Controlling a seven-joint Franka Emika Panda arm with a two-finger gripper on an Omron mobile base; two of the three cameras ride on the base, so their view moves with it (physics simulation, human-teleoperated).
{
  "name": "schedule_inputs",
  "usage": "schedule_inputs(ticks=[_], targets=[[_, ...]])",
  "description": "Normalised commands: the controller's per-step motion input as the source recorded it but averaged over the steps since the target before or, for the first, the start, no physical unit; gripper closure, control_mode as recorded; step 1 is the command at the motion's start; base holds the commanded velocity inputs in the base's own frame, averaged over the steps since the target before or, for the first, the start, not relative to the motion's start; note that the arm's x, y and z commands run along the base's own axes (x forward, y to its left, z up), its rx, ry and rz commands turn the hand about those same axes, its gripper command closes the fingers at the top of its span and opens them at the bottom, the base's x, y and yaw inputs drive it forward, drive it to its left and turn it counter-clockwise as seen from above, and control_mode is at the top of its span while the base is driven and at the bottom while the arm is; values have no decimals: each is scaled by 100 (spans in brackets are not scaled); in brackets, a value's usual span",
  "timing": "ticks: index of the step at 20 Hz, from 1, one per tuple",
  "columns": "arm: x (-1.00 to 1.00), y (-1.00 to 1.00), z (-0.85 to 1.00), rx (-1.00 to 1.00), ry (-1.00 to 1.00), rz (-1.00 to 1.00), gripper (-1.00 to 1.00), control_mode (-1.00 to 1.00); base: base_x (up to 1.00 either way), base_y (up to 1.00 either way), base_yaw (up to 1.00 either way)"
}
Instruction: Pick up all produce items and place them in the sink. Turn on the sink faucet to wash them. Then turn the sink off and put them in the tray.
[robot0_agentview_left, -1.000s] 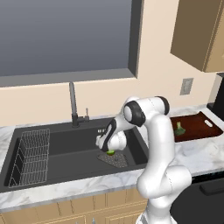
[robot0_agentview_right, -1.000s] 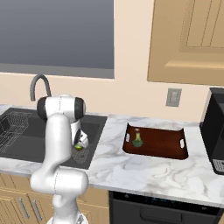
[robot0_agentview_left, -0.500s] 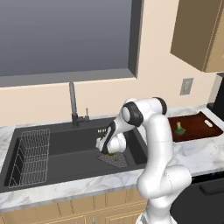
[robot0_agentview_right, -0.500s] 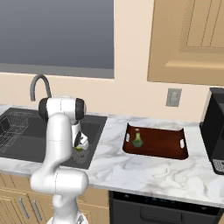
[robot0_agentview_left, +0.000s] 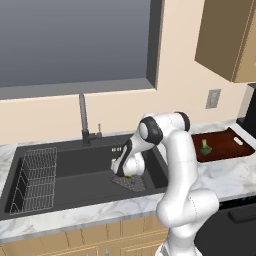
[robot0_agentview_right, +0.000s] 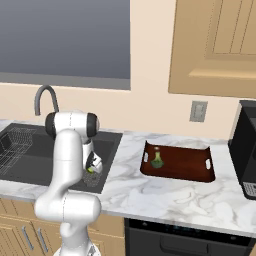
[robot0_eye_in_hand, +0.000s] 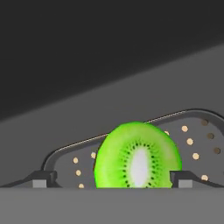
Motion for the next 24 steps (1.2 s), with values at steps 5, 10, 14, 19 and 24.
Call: schedule_inputs(ticks=[5,10,14,19,24], targets=[[4,0,-15,0,0,0,-100,-100,0,0,0],[9,0,-15,0,-1,0,-100,-100,0,0,0],[3,1,-18,0,-3,0,-100,-100,0,0,0],[0,1,-29,0,-2,0,100,-100,0,0,0],[1,0,-25,0,-2,0,100,-100,0,0,0]])
